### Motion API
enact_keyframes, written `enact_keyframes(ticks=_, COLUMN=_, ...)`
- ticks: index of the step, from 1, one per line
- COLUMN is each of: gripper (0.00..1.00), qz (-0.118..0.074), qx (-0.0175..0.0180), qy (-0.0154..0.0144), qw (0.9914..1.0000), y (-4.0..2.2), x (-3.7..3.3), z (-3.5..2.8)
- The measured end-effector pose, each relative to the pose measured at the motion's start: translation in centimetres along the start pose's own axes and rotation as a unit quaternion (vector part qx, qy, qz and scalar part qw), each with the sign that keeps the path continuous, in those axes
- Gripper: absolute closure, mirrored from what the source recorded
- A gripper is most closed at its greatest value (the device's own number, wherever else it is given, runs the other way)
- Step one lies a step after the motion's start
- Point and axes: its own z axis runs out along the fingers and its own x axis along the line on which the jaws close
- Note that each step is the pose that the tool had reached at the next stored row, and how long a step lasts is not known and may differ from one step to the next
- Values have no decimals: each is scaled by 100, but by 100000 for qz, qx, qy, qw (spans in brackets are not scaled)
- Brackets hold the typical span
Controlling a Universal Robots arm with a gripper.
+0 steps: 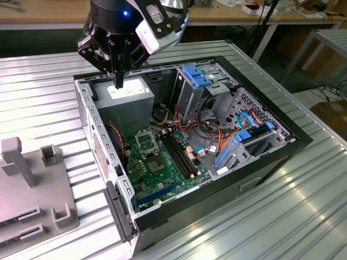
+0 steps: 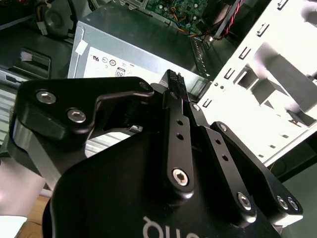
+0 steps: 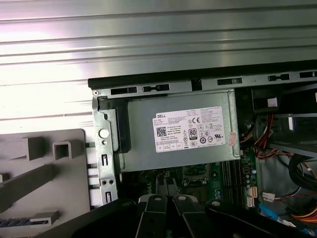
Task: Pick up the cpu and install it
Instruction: 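Reach for the cpu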
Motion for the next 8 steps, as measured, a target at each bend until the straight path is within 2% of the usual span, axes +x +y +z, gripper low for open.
enact_keyframes(ticks=8, gripper=89, qz=0, qx=5, qy=4, qw=100000, y=-1, x=3, z=-1)
